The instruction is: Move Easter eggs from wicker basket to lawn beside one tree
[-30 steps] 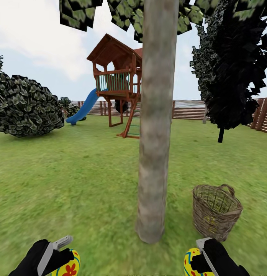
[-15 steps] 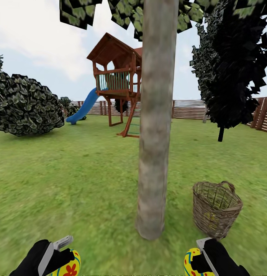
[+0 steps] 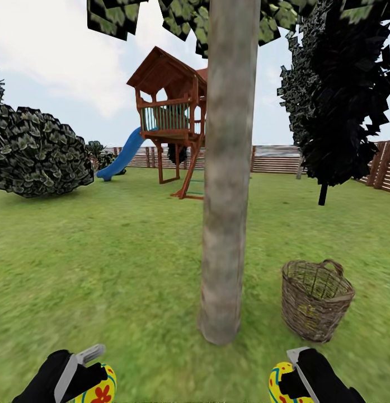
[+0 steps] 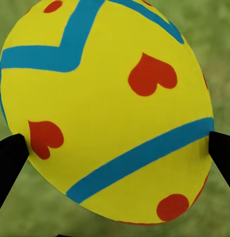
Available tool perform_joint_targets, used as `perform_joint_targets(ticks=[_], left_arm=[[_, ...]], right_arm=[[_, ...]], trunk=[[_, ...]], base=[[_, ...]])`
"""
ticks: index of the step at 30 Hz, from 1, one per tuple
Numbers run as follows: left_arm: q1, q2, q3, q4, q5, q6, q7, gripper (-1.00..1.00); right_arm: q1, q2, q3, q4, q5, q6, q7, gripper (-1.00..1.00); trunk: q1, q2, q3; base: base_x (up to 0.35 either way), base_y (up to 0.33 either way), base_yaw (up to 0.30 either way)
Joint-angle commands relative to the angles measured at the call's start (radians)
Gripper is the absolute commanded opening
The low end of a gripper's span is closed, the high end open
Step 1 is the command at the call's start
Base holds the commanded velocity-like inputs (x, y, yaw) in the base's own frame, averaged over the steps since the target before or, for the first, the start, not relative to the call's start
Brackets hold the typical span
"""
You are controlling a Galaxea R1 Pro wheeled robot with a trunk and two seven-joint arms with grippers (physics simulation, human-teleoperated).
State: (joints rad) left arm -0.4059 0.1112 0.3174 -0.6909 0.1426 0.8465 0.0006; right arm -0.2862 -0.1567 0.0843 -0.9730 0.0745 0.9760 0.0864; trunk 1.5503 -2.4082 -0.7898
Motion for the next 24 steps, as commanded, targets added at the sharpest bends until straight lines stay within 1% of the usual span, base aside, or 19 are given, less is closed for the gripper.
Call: perform_joint_targets(ticks=[1,5,8,13,24], left_arm=[[-0.001,0.005,0.004,-0.001,0.004,0.005,0.0,-1.0],[-0.001,0.039,0.005,-0.001,0.006,0.005,-0.003,-1.0],[-0.001,0.046,0.005,-0.001,0.008,0.005,-0.004,-1.0],[-0.001,0.044,0.004,-0.001,0.008,0.005,-0.004,-1.0],[-0.001,0.042,0.002,-0.001,0.008,0.005,-0.004,-1.0]], right_arm=[[-0.001,-0.002,0.002,-0.001,0.009,0.004,0.009,-1.0],[-0.001,-0.008,0.0,-0.002,0.009,0.004,0.009,-1.0],[-0.001,-0.012,0.0,-0.003,0.009,0.004,0.009,-1.0],[-0.001,-0.014,0.0,-0.003,0.01,0.004,0.009,-1.0],[-0.001,-0.011,0.0,-0.003,0.009,0.004,0.009,-1.0]], trunk=[[0.004,-0.008,-0.004],[0.019,-0.036,-0.017],[0.031,-0.057,-0.026],[0.05,-0.092,-0.042],[0.055,-0.094,-0.085]], base=[[0.0,0.0,0.0],[0.0,0.0,0.0],[0.0,0.0,0.0],[0.0,0.0,0.0],[0.0,0.0,0.0]])
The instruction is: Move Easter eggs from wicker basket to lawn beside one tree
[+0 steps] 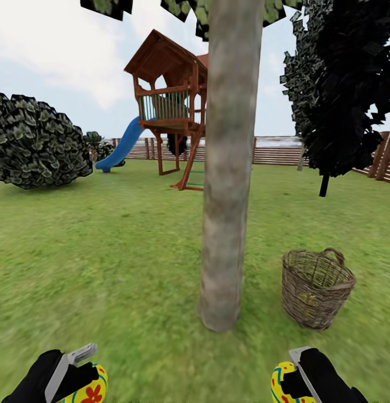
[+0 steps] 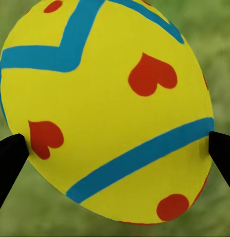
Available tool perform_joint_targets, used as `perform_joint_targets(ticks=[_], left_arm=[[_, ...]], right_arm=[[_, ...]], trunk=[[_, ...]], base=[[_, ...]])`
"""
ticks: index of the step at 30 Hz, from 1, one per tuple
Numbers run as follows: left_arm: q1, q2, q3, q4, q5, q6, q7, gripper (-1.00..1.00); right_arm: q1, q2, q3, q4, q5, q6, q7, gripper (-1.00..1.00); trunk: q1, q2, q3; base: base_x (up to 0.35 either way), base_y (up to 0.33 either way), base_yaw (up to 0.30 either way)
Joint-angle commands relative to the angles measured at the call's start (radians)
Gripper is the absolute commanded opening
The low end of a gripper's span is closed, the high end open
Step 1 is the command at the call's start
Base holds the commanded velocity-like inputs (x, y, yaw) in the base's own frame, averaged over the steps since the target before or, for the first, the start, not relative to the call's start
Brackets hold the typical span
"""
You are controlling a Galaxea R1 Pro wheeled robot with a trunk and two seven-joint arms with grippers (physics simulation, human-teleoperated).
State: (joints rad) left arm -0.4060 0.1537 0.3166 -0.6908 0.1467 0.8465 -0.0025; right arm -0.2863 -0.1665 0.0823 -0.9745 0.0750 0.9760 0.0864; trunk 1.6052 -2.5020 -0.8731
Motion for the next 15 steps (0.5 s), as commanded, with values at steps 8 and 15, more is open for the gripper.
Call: perform_joint_targets(ticks=[8,15], left_arm=[[-0.001,0.002,0.005,-0.002,0.004,0.005,-0.001,-1.0],[-0.001,0.0,0.004,-0.001,0.004,0.005,0.0,-1.0]], right_arm=[[-0.001,-0.002,0.002,-0.001,0.009,0.004,0.009,-1.0],[-0.001,-0.002,0.002,-0.001,0.009,0.004,0.009,-1.0]], trunk=[[0.003,-0.002,-0.032],[0.006,-0.004,-0.059]], base=[[0.0,0.0,0.0],[0.0,0.0,0.0]])
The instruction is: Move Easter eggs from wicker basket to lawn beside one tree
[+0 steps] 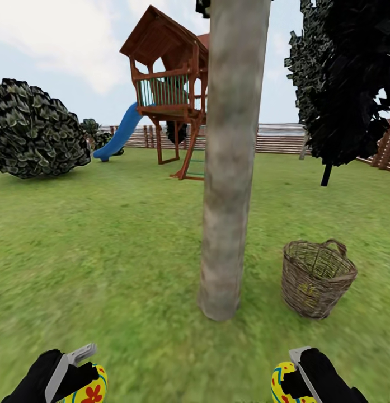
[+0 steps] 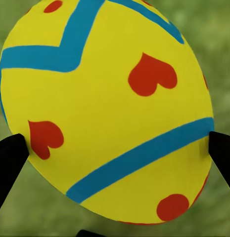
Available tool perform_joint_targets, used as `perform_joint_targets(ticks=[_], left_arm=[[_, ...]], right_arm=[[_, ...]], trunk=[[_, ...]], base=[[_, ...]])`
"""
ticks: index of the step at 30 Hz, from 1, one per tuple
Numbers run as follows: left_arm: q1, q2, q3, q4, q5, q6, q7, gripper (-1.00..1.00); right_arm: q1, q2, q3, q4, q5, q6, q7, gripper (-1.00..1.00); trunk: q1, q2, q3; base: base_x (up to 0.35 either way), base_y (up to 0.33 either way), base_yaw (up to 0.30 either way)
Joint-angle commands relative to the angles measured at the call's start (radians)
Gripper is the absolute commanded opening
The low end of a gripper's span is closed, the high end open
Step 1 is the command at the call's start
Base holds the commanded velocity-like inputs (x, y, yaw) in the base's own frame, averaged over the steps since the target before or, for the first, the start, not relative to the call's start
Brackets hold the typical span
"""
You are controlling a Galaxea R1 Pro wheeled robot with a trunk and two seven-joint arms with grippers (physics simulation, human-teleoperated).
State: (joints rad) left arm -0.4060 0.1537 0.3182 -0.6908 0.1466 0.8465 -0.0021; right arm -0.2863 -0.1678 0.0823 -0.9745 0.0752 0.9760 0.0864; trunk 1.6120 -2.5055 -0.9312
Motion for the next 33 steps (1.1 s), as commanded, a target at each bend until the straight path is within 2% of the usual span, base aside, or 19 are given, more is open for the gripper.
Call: perform_joint_targets(ticks=[1,33], left_arm=[[0.0,0.0,0.003,-0.001,0.004,0.005,-0.001,-1.0],[0.0,0.006,0.005,-0.003,0.004,0.005,-0.001,-1.0]], right_arm=[[-0.001,-0.001,0.002,-0.001,0.009,0.004,0.009,-1.0],[-0.001,0.001,0.002,0.0,0.009,0.004,0.009,-1.0]], trunk=[[0.0,-0.001,-0.005],[0.015,-0.008,-0.129]], base=[[0.0,0.0,0.0],[0.0,0.0,0.0]])
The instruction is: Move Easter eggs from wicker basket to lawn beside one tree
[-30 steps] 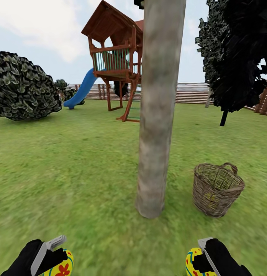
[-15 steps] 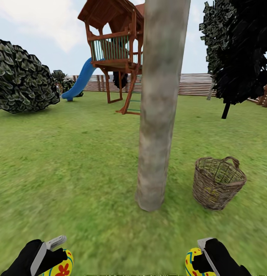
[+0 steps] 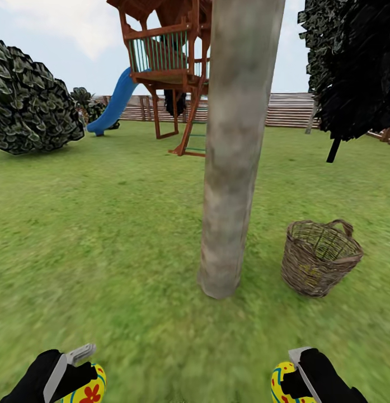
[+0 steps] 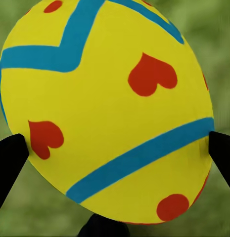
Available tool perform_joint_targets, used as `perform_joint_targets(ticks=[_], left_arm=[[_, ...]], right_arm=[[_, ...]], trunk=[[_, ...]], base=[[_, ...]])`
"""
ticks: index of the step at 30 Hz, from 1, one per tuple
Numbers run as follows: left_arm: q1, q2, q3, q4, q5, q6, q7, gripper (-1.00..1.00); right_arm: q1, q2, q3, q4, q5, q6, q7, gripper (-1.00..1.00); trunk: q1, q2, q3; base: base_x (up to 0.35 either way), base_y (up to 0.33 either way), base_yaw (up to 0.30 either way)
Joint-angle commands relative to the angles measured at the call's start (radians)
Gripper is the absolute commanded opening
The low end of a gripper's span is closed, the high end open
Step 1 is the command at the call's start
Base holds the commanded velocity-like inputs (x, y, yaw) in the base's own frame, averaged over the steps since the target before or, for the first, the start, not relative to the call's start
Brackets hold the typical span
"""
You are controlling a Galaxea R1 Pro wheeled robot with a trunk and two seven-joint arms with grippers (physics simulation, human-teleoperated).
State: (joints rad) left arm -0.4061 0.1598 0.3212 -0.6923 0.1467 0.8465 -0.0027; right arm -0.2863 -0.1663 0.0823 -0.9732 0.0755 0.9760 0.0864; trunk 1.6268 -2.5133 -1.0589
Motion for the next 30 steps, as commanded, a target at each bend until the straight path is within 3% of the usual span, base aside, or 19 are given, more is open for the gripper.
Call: perform_joint_targets(ticks=[1,30], left_arm=[[0.0,0.0,0.002,-0.001,0.004,0.005,0.0,-1.0],[0.0,-0.003,0.002,-0.001,0.004,0.005,0.0,-1.0]], right_arm=[[-0.001,-0.001,0.002,-0.001,0.009,0.004,0.009,-1.0],[-0.001,0.006,0.003,0.014,0.009,0.004,0.009,-1.0]], trunk=[[0.0,-0.001,-0.005],[0.013,-0.007,-0.117]], base=[[0.0,0.0,0.0],[0.0,0.0,0.0]])
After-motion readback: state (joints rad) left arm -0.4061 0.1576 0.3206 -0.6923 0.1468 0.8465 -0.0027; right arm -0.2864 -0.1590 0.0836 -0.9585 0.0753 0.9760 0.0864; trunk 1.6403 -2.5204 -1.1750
